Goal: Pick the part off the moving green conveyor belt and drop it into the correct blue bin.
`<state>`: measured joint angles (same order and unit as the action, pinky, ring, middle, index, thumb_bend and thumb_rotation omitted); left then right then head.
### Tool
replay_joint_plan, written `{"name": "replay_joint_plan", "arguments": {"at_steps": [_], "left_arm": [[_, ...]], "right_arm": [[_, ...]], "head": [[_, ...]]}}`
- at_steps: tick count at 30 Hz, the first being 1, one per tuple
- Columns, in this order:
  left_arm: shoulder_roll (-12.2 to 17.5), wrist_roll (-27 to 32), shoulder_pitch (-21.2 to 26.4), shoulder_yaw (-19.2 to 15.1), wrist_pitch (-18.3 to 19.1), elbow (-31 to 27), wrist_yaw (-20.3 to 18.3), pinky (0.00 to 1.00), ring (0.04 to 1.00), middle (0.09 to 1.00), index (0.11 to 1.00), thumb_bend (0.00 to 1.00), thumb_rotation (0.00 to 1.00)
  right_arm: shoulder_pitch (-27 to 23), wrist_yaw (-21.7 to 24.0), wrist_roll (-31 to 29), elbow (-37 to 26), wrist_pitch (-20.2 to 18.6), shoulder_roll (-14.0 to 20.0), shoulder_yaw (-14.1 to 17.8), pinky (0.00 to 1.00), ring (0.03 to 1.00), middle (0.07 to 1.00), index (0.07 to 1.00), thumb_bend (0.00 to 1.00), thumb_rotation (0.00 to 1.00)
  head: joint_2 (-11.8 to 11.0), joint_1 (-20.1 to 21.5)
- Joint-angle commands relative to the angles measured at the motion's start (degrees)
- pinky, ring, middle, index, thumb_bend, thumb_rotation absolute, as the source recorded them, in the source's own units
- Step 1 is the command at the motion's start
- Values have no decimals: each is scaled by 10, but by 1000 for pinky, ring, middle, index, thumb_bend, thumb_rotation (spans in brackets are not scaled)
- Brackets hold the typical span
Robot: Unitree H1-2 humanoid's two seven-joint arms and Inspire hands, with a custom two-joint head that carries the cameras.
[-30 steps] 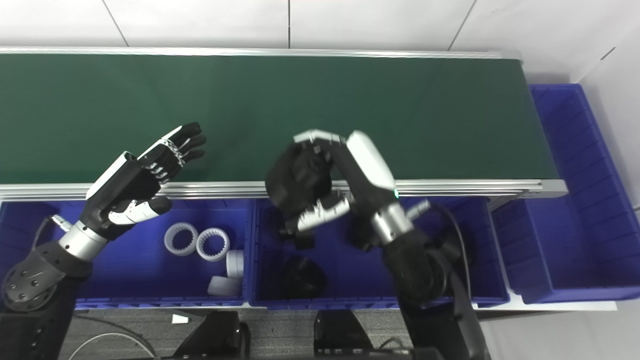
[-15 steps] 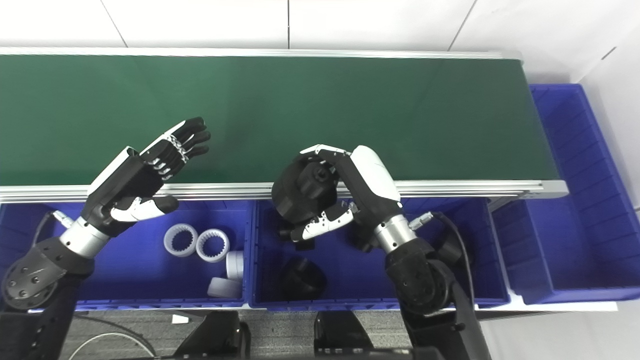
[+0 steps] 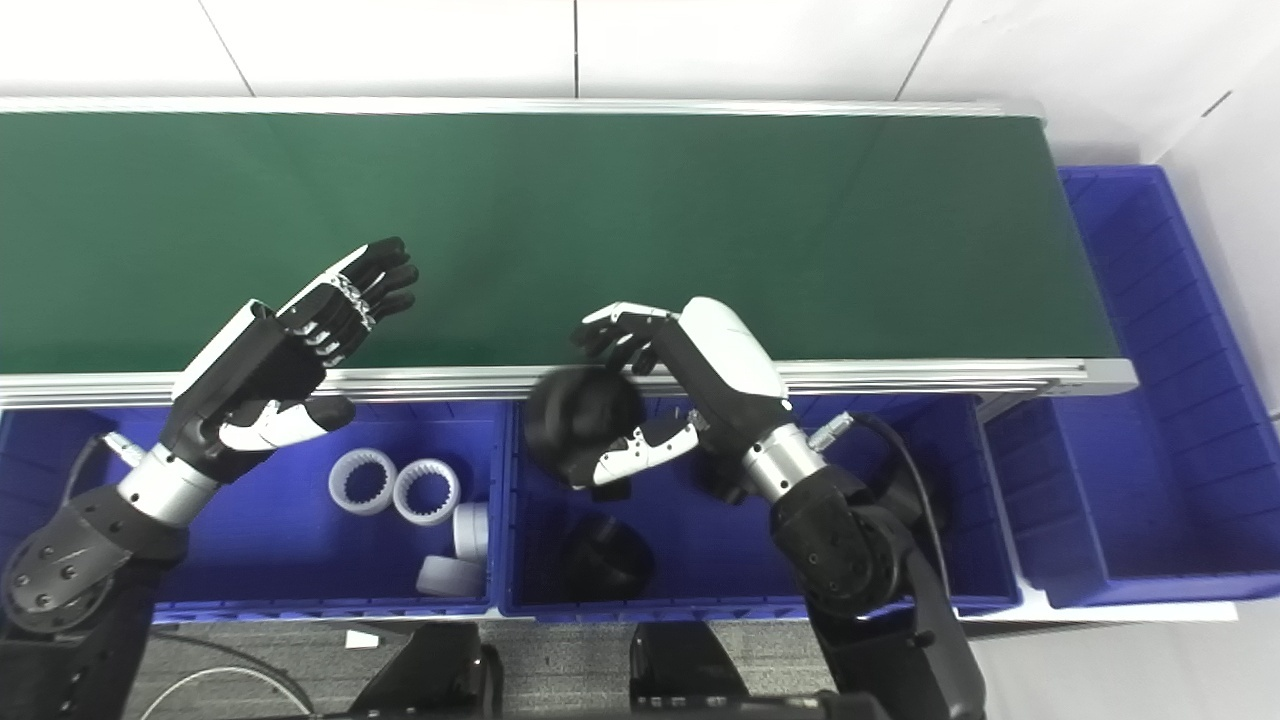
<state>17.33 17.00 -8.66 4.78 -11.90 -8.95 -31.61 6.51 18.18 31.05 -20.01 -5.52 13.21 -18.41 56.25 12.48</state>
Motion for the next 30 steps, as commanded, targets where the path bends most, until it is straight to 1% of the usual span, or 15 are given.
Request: {"name": "replay_joint_plan", "arguments": {"at_steps": [1, 7, 11, 14, 16, 17, 18, 19, 21, 22, 24, 25, 26, 28, 30], "left_arm": [[9, 14, 5, -5, -6, -18, 2, 947, 971, 983, 951, 482, 493], [10, 16, 6, -6, -9, -19, 1, 937, 964, 979, 950, 480, 472], [12, 14, 6, -7, -8, -21, 1, 939, 966, 981, 953, 481, 480], [12, 14, 6, -7, -9, -20, 1, 941, 966, 981, 953, 484, 479], [11, 13, 6, -7, -12, -19, 1, 939, 964, 980, 953, 478, 473], [11, 12, 5, -7, -13, -18, 0, 939, 962, 979, 954, 472, 474], [11, 10, 4, -7, -15, -17, 0, 940, 961, 978, 955, 464, 478], [11, 8, 4, -6, -16, -16, 1, 940, 961, 978, 955, 463, 479], [10, 6, 2, -6, -16, -15, 2, 938, 962, 978, 953, 465, 485], [9, 6, 1, -5, -16, -15, 2, 937, 962, 979, 952, 465, 485], [8, 2, -1, -4, -17, -17, 4, 935, 959, 978, 952, 456, 475], [7, 0, -2, -4, -17, -17, 5, 931, 958, 978, 952, 454, 473], [7, -2, -3, -3, -19, -18, 5, 930, 957, 978, 952, 453, 473], [7, -6, -5, -1, -22, -17, 5, 921, 956, 977, 950, 454, 483], [8, -15, -7, 2, -32, -14, 3, 928, 963, 981, 952, 453, 525]], "right_arm": [[-4, 4, -1, -12, -1, 4, -4, 526, 588, 655, 661, 945, 327], [-5, 30, 5, -11, -15, 13, -19, 573, 634, 679, 677, 946, 328], [-5, 41, 5, -14, -26, 13, -22, 585, 638, 694, 687, 946, 323], [-5, 39, 6, -14, -22, 13, -21, 580, 635, 694, 689, 945, 319], [-3, 31, 7, -14, -13, 13, -20, 578, 639, 695, 690, 902, 335], [0, 23, 5, -14, -5, 11, -17, 573, 642, 694, 701, 845, 373], [4, 15, 1, -15, 2, 9, -14, 571, 654, 704, 729, 748, 453], [9, 7, -9, -17, 10, 5, -11, 571, 656, 706, 733, 735, 464], [21, -13, -35, -19, 30, -6, -4, 609, 704, 754, 775, 617, 594], [27, -25, -47, -17, 44, -11, -2, 621, 723, 777, 787, 580, 643], [37, -45, -67, -11, 73, -20, -1, 659, 764, 815, 807, 530, 765], [40, -50, -72, -9, 82, -22, -1, 678, 780, 828, 816, 516, 807], [45, -58, -80, -6, 96, -27, -2, 683, 784, 831, 818, 512, 817], [52, -70, -90, -4, 114, -36, -3, 732, 815, 848, 838, 502, 887], [60, -81, -95, -4, 128, -46, -5, 774, 840, 866, 857, 504, 956]], "head": [[0, 0], [-1, -4], [-1, -5], [-3, -7], [-4, -8], [-5, -9], [-6, -10], [-6, -10], [-6, -12], [-6, -12], [-6, -13], [-7, -14], [-8, -16], [-10, -19], [-12, -22]]}}
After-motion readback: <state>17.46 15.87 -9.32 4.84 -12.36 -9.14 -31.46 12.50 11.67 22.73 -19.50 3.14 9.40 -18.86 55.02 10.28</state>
